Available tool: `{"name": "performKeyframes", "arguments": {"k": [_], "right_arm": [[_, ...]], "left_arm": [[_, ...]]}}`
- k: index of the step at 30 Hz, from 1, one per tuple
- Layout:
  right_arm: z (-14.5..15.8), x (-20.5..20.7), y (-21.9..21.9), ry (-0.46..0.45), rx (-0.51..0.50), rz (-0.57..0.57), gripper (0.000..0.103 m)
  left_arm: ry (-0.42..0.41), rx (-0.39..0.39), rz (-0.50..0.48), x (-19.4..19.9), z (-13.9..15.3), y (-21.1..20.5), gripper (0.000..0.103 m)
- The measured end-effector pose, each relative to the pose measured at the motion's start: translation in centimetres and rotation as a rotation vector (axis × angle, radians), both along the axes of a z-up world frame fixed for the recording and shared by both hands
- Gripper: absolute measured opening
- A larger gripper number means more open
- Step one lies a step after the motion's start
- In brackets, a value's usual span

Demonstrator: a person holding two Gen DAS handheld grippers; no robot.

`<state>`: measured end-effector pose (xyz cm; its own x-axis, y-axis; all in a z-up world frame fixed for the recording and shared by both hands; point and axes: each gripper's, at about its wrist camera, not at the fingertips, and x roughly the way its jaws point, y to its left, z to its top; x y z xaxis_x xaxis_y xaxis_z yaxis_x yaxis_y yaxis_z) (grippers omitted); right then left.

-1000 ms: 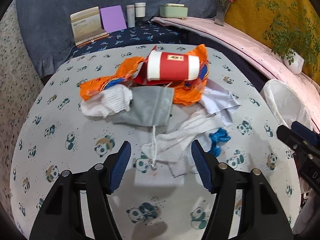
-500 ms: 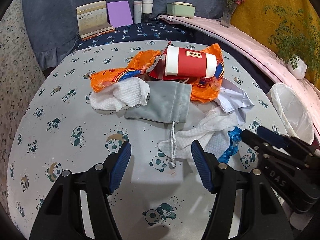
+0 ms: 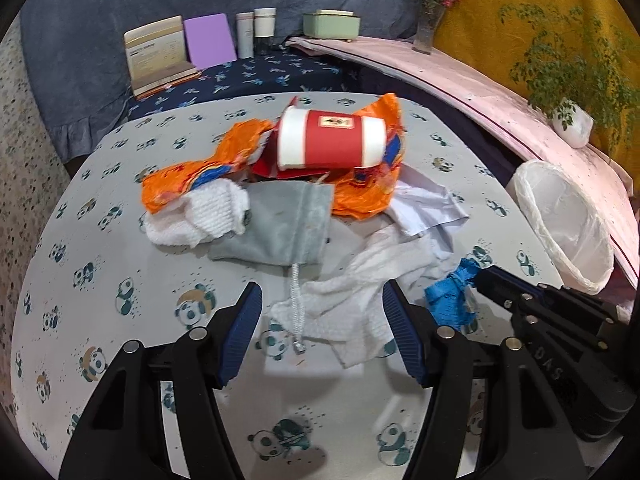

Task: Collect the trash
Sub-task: 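Grasp the white tissue with the left tool while the right tool grasps the blue cord, then carry tissue and blue cord to the bin and open both tools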

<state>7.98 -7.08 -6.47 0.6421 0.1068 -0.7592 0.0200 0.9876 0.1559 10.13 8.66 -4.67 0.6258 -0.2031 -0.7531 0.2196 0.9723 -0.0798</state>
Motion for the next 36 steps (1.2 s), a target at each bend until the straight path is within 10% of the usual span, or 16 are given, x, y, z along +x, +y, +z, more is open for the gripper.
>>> {"name": "performKeyframes", "arguments": {"k": [13,21,36], "right_arm": [[1.9,-1.9,-5.8,-0.036,0.007,-0.129,0.005],[1.5,-2.1,-6.5,-0.031,0.019,-0.137,0.005],[5.1,-4.3,-7.6,-0.129,0.040,-0.156,0.004]], "left_arm": [[0.034,0.058,-0.130,2.1,-2.2,-5.0,0.057],[0.071,0.048,-0.144,1.9,-2.9,-5.4,0.011],[-0.010,-0.038,-0.189,-2.7,2.3,-6.8,0.008]]}}
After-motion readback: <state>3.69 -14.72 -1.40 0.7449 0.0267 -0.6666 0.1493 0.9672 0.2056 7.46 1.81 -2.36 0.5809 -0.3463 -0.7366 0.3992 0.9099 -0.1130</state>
